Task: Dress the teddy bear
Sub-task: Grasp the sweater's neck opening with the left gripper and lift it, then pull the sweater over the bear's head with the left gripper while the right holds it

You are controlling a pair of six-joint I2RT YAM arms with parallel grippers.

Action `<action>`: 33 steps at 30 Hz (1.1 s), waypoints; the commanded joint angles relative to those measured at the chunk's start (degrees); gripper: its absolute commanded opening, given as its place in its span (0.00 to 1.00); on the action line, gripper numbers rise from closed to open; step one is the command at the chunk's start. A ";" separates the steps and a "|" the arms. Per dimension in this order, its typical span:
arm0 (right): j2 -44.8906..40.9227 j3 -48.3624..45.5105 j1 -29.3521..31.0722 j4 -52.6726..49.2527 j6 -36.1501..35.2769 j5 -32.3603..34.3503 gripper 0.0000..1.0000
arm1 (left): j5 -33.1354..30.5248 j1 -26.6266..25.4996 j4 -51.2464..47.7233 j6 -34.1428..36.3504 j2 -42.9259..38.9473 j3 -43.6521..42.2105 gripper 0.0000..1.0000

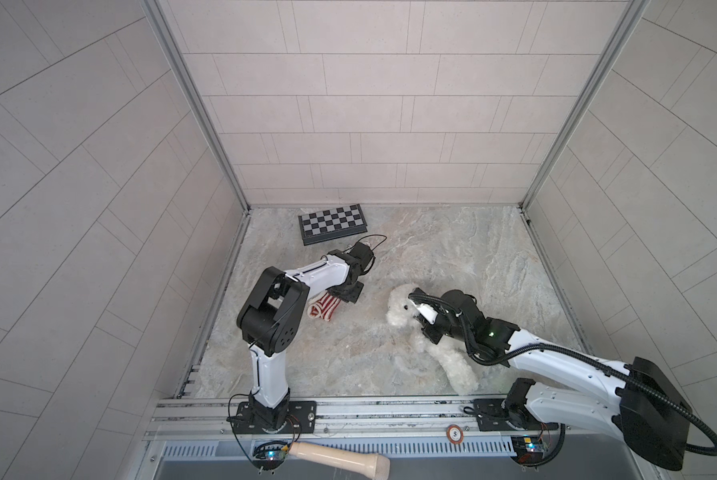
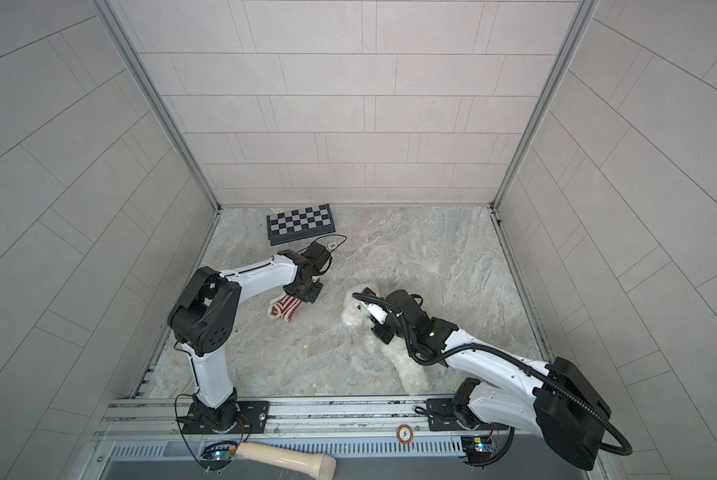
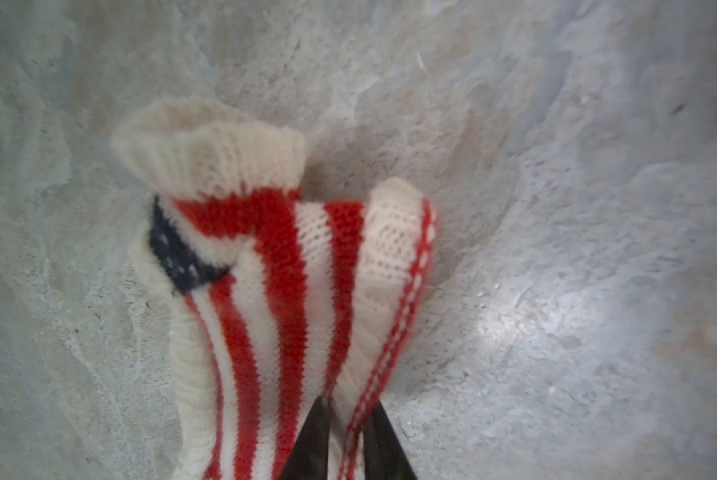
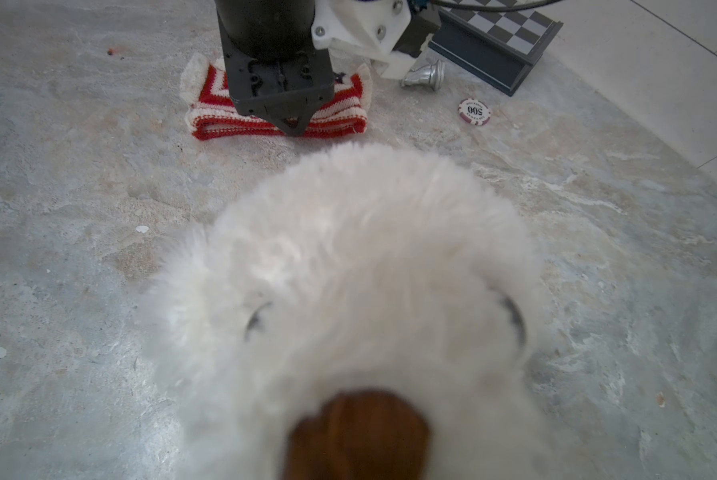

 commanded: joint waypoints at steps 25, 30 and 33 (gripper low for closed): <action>13.05 1.94 5.58 15.63 2.80 -5.61 0.00 | 12.53 -8.35 1.71 -8.97 -22.46 -10.04 0.00; 13.20 0.89 9.39 17.50 3.77 -3.48 0.00 | 13.56 -10.04 4.29 -12.02 -23.00 -11.02 0.00; 11.25 -0.84 12.22 18.26 4.42 0.33 0.00 | 12.99 -11.08 5.03 -12.90 -22.69 -10.95 0.00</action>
